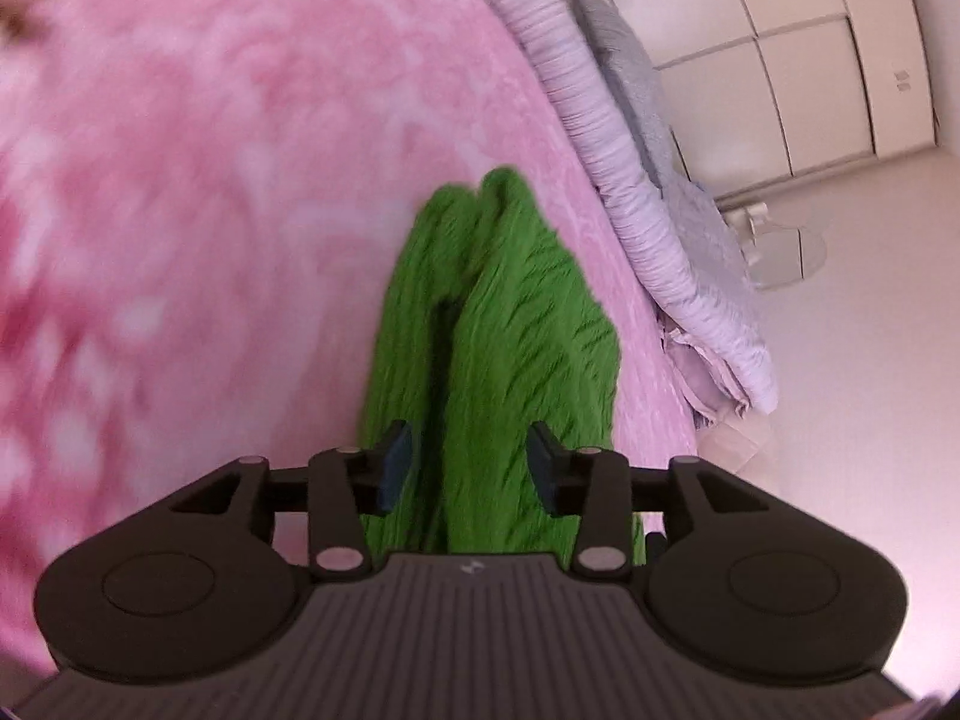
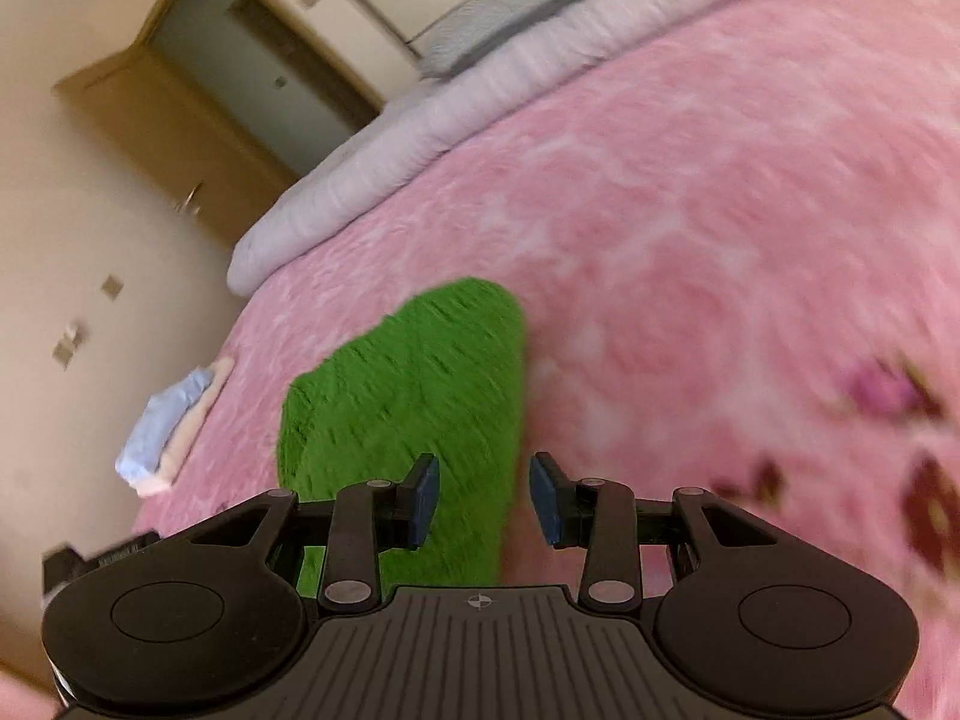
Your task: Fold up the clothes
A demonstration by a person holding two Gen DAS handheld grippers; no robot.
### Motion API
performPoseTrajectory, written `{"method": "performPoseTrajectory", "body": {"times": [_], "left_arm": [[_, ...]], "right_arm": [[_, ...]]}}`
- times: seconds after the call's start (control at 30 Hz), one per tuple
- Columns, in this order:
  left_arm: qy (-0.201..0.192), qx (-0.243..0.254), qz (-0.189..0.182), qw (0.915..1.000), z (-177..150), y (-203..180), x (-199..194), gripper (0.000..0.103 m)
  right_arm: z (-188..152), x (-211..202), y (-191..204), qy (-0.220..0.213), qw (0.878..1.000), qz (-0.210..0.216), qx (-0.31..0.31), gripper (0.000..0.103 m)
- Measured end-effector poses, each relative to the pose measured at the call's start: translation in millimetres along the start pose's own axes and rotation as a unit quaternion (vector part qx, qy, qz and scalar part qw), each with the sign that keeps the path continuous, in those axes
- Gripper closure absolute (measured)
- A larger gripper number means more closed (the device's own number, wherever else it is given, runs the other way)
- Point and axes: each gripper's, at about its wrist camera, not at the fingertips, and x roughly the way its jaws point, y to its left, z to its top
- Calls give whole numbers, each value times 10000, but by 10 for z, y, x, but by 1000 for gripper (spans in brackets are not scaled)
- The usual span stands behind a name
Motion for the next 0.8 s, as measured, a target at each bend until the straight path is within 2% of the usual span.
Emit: {"method": "performPoseTrajectory", "body": {"times": [0.1,0.13,0.17,0.2,0.33,0.47,0.53,0.67,0.8], "left_arm": [[42,32,-46,10000,-128,-25,8,68],[97,129,-130,9998,-152,-64,16,73],[159,217,-215,9994,-178,-97,16,92],[114,346,-207,9991,-187,-138,-8,98],[-315,922,-2,9952,-159,-236,-305,99],[-180,979,136,9949,-159,-148,-311,99],[-44,1033,445,9936,-250,-66,-221,98],[-243,960,469,9940,-333,6,-285,98],[-222,1388,704,9876,-368,-53,-292,97]], "right_arm": [[-73,10,14,120,9998,59,150,66],[-101,32,48,165,9998,64,134,66],[-128,55,82,210,9997,69,117,66],[-148,78,144,224,9997,-4,39,66],[-236,91,412,230,9973,-317,-618,66],[-367,150,605,414,9891,-554,-1302,66],[-435,244,605,577,9850,-703,-1468,66],[-508,253,597,744,9806,-732,-1659,66],[-581,258,657,764,9732,-781,-2023,66]]}}
